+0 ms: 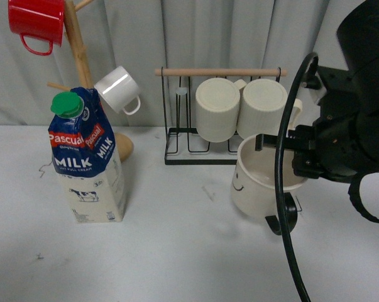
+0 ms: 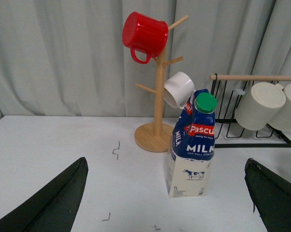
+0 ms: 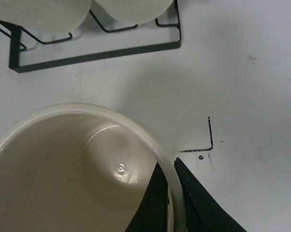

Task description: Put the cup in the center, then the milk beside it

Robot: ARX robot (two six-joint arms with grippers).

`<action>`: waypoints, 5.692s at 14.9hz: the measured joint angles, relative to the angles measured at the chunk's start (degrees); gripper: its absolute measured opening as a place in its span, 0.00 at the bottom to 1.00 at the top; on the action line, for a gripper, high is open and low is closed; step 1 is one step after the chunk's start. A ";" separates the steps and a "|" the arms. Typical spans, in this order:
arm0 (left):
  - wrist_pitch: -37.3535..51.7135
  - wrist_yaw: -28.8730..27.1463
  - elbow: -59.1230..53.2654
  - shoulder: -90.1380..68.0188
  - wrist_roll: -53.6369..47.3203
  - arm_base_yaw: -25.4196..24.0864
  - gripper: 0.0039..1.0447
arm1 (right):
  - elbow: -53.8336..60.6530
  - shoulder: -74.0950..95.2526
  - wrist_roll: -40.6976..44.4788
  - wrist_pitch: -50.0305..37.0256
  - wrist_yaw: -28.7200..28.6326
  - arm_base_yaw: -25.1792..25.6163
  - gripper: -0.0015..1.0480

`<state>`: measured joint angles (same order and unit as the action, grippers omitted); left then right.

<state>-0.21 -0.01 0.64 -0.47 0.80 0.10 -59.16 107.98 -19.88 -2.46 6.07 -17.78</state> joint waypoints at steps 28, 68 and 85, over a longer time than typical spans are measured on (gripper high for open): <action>0.00 0.00 0.00 0.00 0.00 0.00 0.94 | -4.68 0.24 -3.13 0.46 -5.27 -1.33 0.94; -3.58 1.18 15.74 -25.14 8.46 -0.02 0.94 | 58.47 -107.73 19.58 2.67 -6.10 17.79 0.75; 22.51 0.39 46.84 -92.56 -1.86 8.92 0.94 | 58.47 -107.73 19.58 2.67 -6.10 17.79 0.94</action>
<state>22.30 0.38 47.48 -93.03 -1.06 9.02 -0.69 0.25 -0.30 0.21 -0.03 0.01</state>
